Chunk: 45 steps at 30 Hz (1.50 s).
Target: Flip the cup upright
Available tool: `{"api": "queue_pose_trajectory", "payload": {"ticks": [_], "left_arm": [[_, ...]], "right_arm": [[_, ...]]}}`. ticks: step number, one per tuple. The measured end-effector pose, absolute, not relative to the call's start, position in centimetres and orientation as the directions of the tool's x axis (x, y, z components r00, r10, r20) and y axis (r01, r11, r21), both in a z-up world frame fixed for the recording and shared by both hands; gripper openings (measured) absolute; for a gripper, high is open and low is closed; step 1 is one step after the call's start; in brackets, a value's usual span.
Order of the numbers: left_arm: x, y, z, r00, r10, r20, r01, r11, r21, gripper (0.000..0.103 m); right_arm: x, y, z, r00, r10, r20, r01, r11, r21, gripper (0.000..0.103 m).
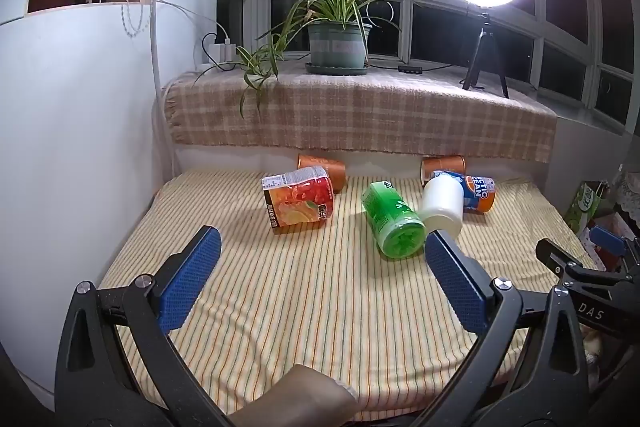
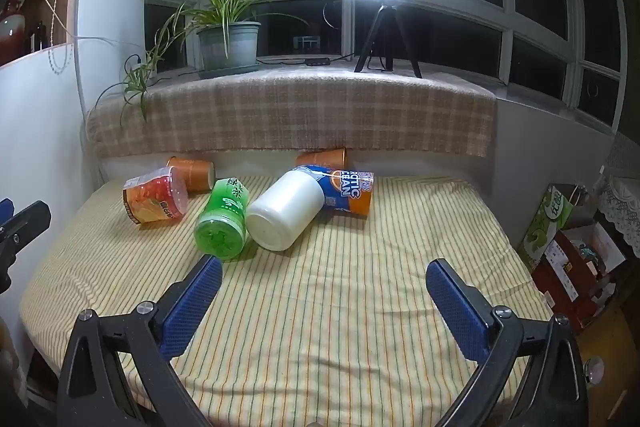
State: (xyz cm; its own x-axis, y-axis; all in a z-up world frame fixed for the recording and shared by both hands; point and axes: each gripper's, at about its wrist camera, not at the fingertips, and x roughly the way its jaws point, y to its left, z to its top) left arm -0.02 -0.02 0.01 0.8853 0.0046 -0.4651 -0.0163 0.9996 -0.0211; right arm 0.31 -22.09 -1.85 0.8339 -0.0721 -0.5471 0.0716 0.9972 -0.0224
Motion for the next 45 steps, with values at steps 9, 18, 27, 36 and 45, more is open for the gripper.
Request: {"api": "queue_pose_trajectory", "payload": {"ticks": [9,18,27,36,45], "left_arm": [[-0.03,0.01,0.03,0.887,0.001,-0.461,-0.017,0.999,-0.029,0.103],[-0.02,0.03,0.00,0.888,0.001,-0.459,-0.018,0.999,-0.032,0.103],[-0.04,0.03,0.01,0.889,0.001,-0.458,-0.017,0.999,-0.032,0.103],[-0.07,0.00,0.01,0.890,0.002,-0.456,-0.017,0.999,-0.030,0.103],[-0.09,-0.01,0.01,0.890,0.001,-0.456,-0.017,0.999,-0.030,0.103]], "right_arm": [[0.44,-22.10,-2.03,0.833,-0.072,-0.549,0.071,0.997,-0.023,0.103],[0.72,-22.15,-2.16,0.833,-0.069,-0.548,0.069,0.997,-0.020,0.103],[0.55,-22.09,-1.98,0.833,-0.070,-0.549,0.069,0.997,-0.021,0.103],[0.52,-22.08,-1.92,0.832,-0.068,-0.551,0.069,0.997,-0.019,0.103],[0.51,-22.00,-1.97,0.834,-0.069,-0.548,0.068,0.997,-0.022,0.103]]}}
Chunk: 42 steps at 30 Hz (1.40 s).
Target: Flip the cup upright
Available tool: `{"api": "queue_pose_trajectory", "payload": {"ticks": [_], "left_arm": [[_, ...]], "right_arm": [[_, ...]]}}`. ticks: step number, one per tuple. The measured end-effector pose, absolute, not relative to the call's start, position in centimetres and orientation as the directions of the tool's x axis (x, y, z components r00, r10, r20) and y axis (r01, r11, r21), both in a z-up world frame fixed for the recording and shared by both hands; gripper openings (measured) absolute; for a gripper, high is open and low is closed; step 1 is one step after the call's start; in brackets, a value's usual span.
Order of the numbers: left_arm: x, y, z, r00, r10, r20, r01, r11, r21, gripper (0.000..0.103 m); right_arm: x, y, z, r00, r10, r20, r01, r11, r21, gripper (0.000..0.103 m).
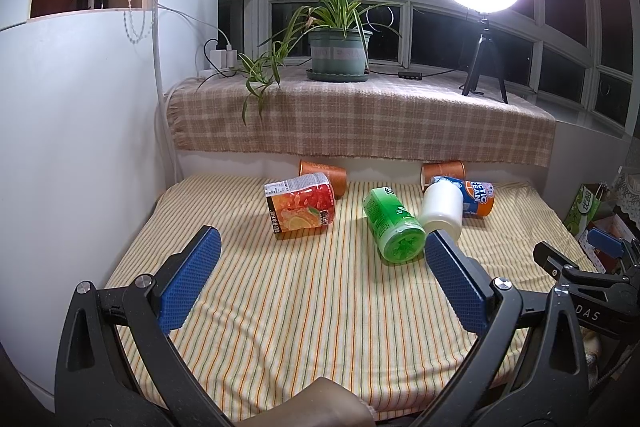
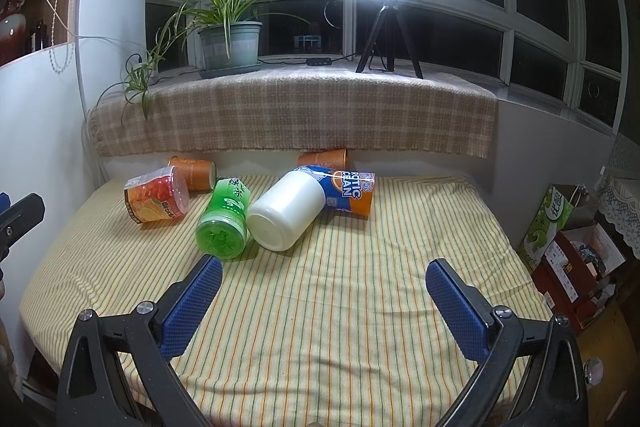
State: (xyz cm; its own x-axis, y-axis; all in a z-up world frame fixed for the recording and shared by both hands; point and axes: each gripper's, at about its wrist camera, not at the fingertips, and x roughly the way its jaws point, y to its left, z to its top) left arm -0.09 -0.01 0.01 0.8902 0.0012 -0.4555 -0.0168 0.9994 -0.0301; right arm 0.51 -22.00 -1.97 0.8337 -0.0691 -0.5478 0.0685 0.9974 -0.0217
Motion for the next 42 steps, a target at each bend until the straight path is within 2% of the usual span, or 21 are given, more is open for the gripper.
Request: {"api": "queue_pose_trajectory", "payload": {"ticks": [42], "left_arm": [[0.0,0.1,1.0,0.890,0.003,-0.456,-0.018,0.999,-0.029,0.103]], "right_arm": [[0.5,-22.1,-2.7,0.822,-0.066,-0.565,0.073,0.997,-0.011,0.103]]}}
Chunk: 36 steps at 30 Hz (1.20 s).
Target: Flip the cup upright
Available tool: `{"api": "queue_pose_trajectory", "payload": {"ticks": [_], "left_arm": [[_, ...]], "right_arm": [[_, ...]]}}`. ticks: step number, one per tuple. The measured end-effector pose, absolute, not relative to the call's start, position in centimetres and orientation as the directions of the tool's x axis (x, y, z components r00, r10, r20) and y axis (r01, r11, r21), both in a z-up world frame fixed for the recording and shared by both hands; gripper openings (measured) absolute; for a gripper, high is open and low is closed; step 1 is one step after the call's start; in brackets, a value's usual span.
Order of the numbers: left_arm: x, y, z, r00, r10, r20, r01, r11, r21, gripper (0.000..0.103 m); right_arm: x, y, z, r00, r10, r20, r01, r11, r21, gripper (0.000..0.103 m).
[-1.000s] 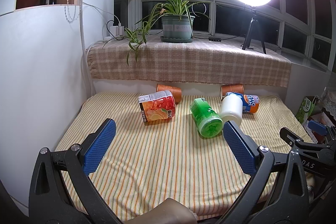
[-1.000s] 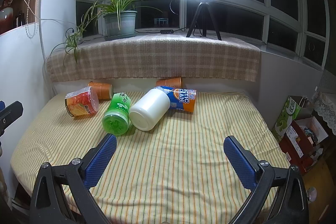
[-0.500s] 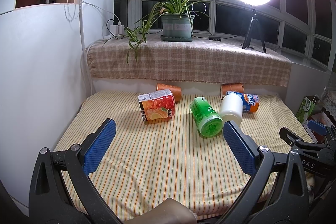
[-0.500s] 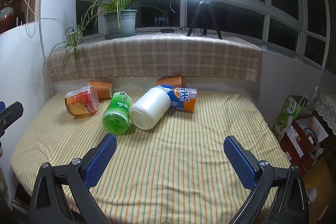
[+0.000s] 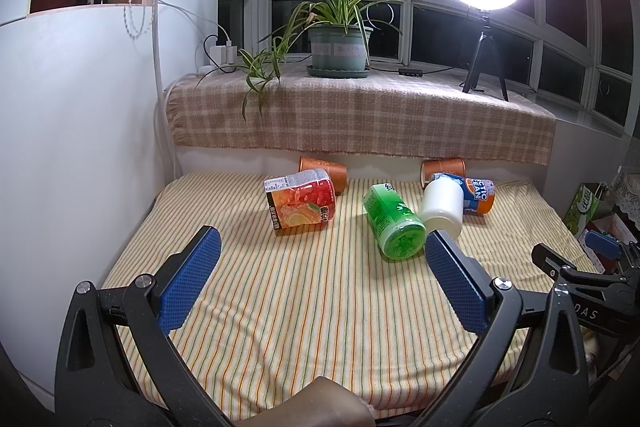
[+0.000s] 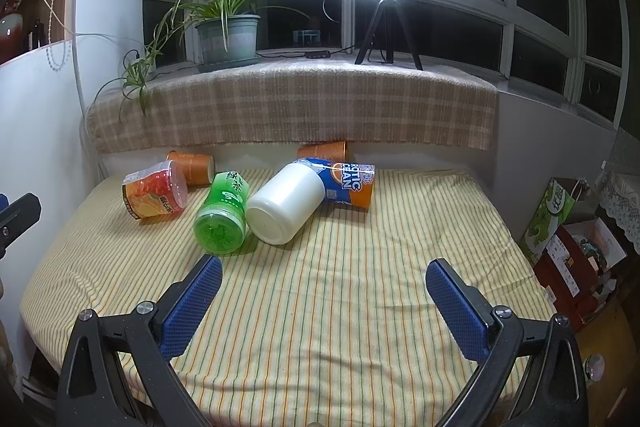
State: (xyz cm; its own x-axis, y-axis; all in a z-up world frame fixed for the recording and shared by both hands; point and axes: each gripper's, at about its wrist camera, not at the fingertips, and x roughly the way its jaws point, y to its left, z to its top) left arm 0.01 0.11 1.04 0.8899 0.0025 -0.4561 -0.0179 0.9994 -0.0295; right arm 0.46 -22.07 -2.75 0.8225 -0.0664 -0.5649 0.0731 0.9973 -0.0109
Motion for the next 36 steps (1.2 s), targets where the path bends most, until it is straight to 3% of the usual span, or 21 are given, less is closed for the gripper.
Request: {"api": "queue_pose_trajectory", "payload": {"ticks": [18,36], "left_arm": [[-0.5,2.1,-0.8,0.878,0.036,-0.477,-0.056,0.998,-0.029,0.103],[-0.5,6.4,-2.2,0.848,0.115,-0.517,-0.148,0.989,-0.023,0.103]], "right_arm": [[1.8,-21.3,-2.2,0.820,-0.027,-0.572,0.026,1.000,-0.010,0.103],[8.5,-16.5,-1.2,0.800,0.110,-0.590,-0.202,0.975,-0.092,0.103]]}}
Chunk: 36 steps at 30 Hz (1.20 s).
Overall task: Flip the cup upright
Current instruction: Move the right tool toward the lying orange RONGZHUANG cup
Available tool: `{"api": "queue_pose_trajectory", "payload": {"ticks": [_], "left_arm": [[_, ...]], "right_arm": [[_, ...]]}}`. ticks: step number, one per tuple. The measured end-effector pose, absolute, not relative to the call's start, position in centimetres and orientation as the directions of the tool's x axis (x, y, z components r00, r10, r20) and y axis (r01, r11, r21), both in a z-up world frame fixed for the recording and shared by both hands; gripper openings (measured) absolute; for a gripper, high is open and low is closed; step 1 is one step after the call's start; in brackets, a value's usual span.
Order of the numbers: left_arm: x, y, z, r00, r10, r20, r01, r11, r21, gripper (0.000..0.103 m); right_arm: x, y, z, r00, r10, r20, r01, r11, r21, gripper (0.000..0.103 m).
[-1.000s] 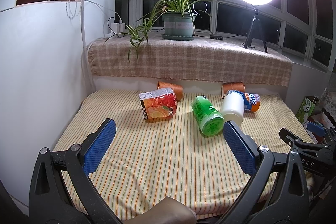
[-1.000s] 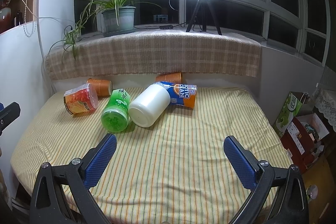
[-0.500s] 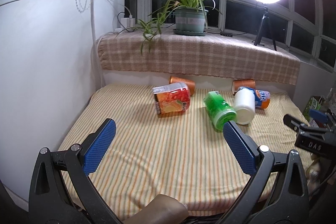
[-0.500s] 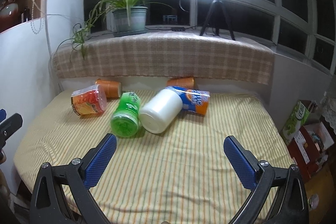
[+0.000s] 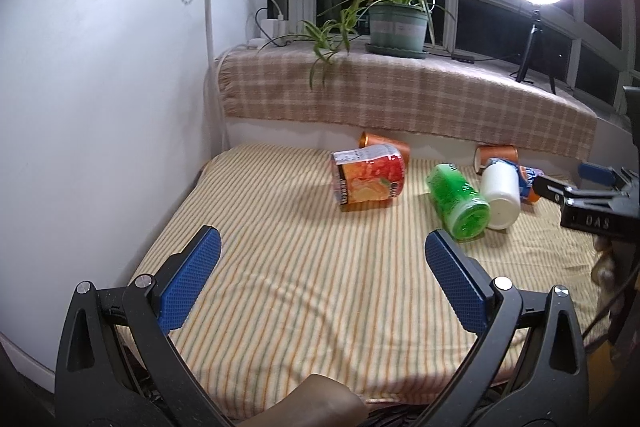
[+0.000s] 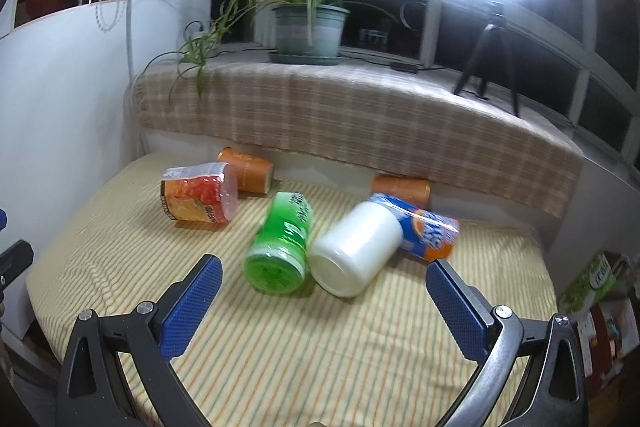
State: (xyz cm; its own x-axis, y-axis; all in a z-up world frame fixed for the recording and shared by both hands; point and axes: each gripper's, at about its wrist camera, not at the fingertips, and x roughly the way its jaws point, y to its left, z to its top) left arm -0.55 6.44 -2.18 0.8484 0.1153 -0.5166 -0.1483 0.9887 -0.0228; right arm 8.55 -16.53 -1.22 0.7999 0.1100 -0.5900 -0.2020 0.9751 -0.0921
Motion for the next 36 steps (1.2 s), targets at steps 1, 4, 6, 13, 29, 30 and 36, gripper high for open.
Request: {"api": "queue_pose_trajectory", "payload": {"ticks": [1,4,6,13,29,30,36], "left_arm": [[-0.5,6.7,-2.3,0.847,0.120,-0.519,-0.153,0.988,-0.022,0.103],[-0.3,7.3,-2.6,0.841,0.130,-0.526,-0.165,0.986,-0.020,0.103],[-0.1,7.7,-2.8,0.836,0.135,-0.531,-0.171,0.985,-0.018,0.103],[0.8,8.5,-3.8,0.819,0.143,-0.556,-0.187,0.982,-0.022,0.103],[4.8,11.2,-5.7,0.780,0.166,-0.603,-0.231,0.973,-0.031,0.103],[5.0,11.2,-5.8,0.778,0.165,-0.606,-0.232,0.972,-0.033,0.103],[6.5,12.2,-6.8,0.761,0.159,-0.628,-0.244,0.969,-0.050,0.103]], "right_arm": [[9.1,-16.4,-1.2,0.796,0.116,-0.594,-0.212,0.973,-0.094,0.103],[10.7,-16.6,-1.1,0.787,0.115,-0.606,-0.215,0.972,-0.094,0.103],[12.0,-16.7,-1.0,0.775,0.131,-0.618,-0.233,0.969,-0.087,0.103],[16.0,-14.7,-0.5,0.739,0.205,-0.642,-0.401,0.899,-0.175,0.097],[26.3,-7.0,-5.0,0.569,0.263,-0.779,-0.730,0.598,-0.331,0.076],[26.9,-6.6,-5.5,0.550,0.262,-0.793,-0.747,0.580,-0.326,0.072],[29.8,-4.6,-7.2,0.475,0.255,-0.842,-0.813,0.493,-0.309,0.071]]}}
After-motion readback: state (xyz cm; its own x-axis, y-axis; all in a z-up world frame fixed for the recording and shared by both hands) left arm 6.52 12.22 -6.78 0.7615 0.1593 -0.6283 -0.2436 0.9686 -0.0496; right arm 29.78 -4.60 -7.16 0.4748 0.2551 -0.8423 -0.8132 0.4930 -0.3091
